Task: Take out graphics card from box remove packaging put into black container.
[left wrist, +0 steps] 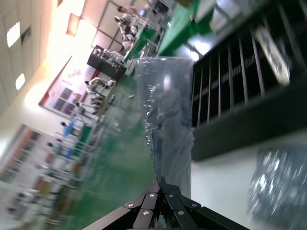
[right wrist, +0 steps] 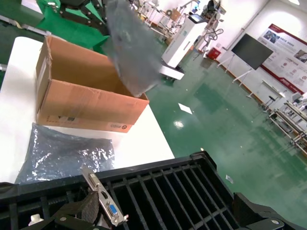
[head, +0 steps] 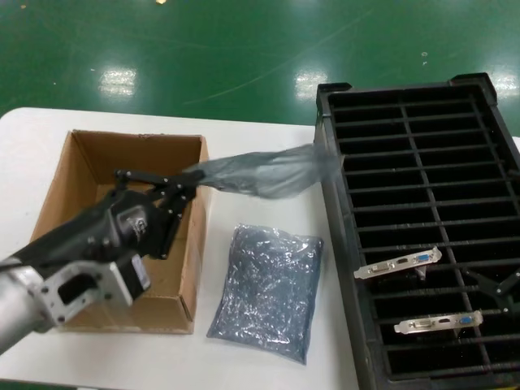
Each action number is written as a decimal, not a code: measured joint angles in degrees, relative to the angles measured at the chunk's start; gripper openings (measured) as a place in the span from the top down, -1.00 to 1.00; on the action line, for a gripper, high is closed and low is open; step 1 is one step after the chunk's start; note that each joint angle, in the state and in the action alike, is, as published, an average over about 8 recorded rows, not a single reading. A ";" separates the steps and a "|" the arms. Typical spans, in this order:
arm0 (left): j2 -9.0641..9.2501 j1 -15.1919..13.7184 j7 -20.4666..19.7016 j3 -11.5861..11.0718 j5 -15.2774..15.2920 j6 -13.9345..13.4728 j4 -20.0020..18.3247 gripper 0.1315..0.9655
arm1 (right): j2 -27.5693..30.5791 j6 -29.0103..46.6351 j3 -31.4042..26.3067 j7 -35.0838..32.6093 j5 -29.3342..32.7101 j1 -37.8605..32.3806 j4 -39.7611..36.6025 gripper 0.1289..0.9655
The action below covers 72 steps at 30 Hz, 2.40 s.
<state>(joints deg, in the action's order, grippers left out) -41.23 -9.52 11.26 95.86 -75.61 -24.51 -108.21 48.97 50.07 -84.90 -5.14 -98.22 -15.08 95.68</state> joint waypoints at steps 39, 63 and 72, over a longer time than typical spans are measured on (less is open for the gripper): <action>20.19 -18.09 -54.62 -9.98 17.14 -31.18 17.28 0.66 | 0.00 0.00 0.00 0.00 0.00 0.00 0.00 -1.00; 14.14 -8.50 -29.03 -11.07 1.86 -7.88 4.90 -0.36 | -3.23 -5.07 -0.69 0.53 -0.50 1.53 -0.41 -1.00; 15.44 -6.14 -26.70 -10.17 -1.99 -3.64 6.43 -0.73 | -6.97 -10.98 -1.48 1.13 -1.08 3.31 -0.88 -1.00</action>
<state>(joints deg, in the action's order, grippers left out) -25.80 -15.66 -15.45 85.69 -77.60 -28.15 -101.78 42.00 39.09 -86.39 -4.01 -99.30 -11.77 94.80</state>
